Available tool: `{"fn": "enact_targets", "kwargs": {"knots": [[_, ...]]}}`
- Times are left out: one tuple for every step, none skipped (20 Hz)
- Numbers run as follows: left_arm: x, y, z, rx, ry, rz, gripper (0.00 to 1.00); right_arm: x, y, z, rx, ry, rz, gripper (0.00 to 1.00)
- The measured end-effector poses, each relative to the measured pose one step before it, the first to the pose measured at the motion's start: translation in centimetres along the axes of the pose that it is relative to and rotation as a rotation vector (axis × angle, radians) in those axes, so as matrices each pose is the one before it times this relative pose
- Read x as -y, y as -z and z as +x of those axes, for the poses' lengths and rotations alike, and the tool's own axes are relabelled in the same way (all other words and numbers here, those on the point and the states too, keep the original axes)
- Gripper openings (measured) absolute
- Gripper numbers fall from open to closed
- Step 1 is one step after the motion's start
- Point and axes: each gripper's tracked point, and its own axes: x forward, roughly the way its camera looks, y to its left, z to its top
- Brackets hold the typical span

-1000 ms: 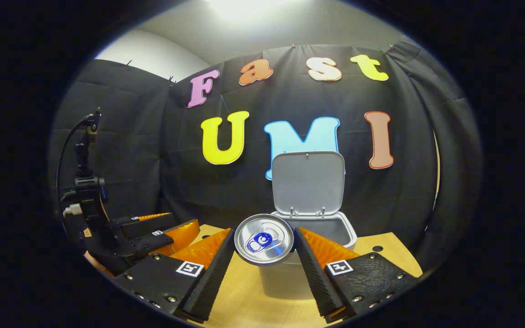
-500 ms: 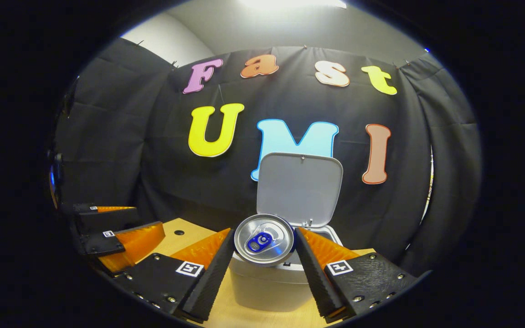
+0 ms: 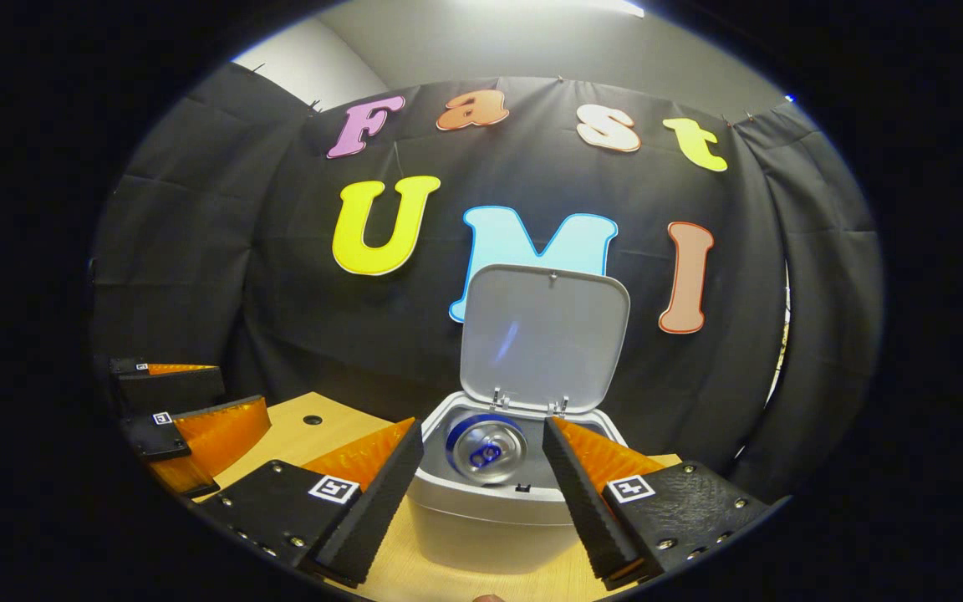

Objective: Press the lid of the desktop garbage bin to open it, pick up the crumpled paper on the desktop and throw it into the bin, then pick up the pop can on the desktop and drop it into the bin, and finally close the garbage bin lid.

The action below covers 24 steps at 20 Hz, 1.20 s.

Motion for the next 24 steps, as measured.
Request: {"fn": "enact_targets", "kwargs": {"knots": [[-0.014,-0.008,0.017,-0.00108,-0.00016,-0.00114,0.95,0.216,-0.161,-0.056,0.00343,0.00684,0.00165,0.93],[0.033,0.074,0.056,-0.0009,0.00191,-0.00166,0.95,0.119,-0.083,-0.076,0.0024,0.00458,0.00462,0.93],[0.091,0.075,0.077,-0.00079,0.00324,-0.00235,0.96,0.127,-0.127,-0.011,0.00123,0.00449,0.00636,0.93],[0.026,-0.059,0.068,0.00067,0.00074,-0.00151,0.96,0.194,-0.046,-0.086,0.00135,0.00448,0.00619,0.92],[0.026,-0.066,0.033,0.00155,0.0022,-0.00176,0.96,0.25,-0.201,-0.032,0.00186,0.00731,0.00474,0.92],[0.101,-0.023,0.106,-0.00026,0.00304,-0.00186,0.96,0.33,-0.161,0.009,0.00011,0.00872,0.00284,0.92],[0.0,-0.085,0.043,0.0021,0.00226,-0.00088,0.96,0.208,-0.311,0.033,0.00089,0.00542,0.00162,0.92],[-0.083,-0.152,0.028,0.00166,0.00278,0.00114,0.96,0.232,-0.261,0.133,0.00089,0.00658,-0.00047,0.93],[-0.098,-0.094,0.095,0.0034,0.00117,0.00309,0.96,0.294,-0.439,0.163,0.00286,0.00823,-0.00184,0.93],[-0.038,-0.148,0.015,0.00279,0.00492,0.00391,0.95,0.296,-0.417,0.297,0.00038,0.00844,-0.00159,0.93],[-0.033,-0.15,0.134,0.00506,0.00626,0.00071,0.95,0.257,-0.421,0.374,-0.00195,0.01004,-0.00128,0.93],[-0.053,-0.126,0.116,0.00084,0.00536,0.00099,0.95,0.301,-0.481,0.395,-0.0017,0.01379,0.00114,0.93],[-0.292,-0.027,0.112,0.00193,0.00292,0.00623,0.93,0.167,-0.547,0.388,0.00087,0.00994,0.00527,0.93],[-0.228,-0.142,0.138,0.00146,0.00353,0.00813,0.96,0.191,-0.569,0.505,0.00111,0.01102,0.00728,0.94],[-0.082,-0.105,0.084,0.00462,0.00792,0.00691,0.96,0.225,-0.643,0.485,0.0049,0.01297,0.00836,0.94],[-0.011,-0.118,0.032,0.00487,0.01206,0.00469,0.96,0.189,-0.675,0.446,0.00446,0.01187,0.00364,0.94],[-0.033,0.001,-0.003,0.00204,0.01252,0.00536,0.95,0.291,-0.766,0.504,0.00747,0.01522,0.00004,0.94],[-0.032,-0.016,0.111,0.00093,0.01338,0.00525,0.95,0.204,-0.569,0.633,0.00467,0.01425,0.00008,0.94],[-0.015,0.018,0.038,-0.00031,0.01216,0.00393,0.95,0.18,-0.617,0.56,0.00402,0.01213,0.00193,0.94],[0.012,0.01,0.073,0.00048,0.01442,-0.0003,0.96,0.217,-0.558,0.604,0.00251,0.0106,0.0022,0.94],[0.108,0.005,0.077,0.00122,0.01372,-0.00413,0.96,0.148,-0.585,0.566,0.00179,0.00841,0.00107,0.94],[-0.079,0.092,0.118,-0.00055,0.00756,-0.00342,0.96,0.133,-0.602,0.613,0.00907,0.00897,-0.00092,0.94],[-0.159,0.11,-0.057,-0.00214,0.00093,-0.00179,0.96,0.099,-0.697,0.571,0.00651,0.00349,-0.00503,0.94],[-0.108,-0.171,-0.063,0.00281,-0.00229,-0.00215,0.94,0.094,-0.54,0.51,0.01314,0.00141,-0.01,0.94]]}}
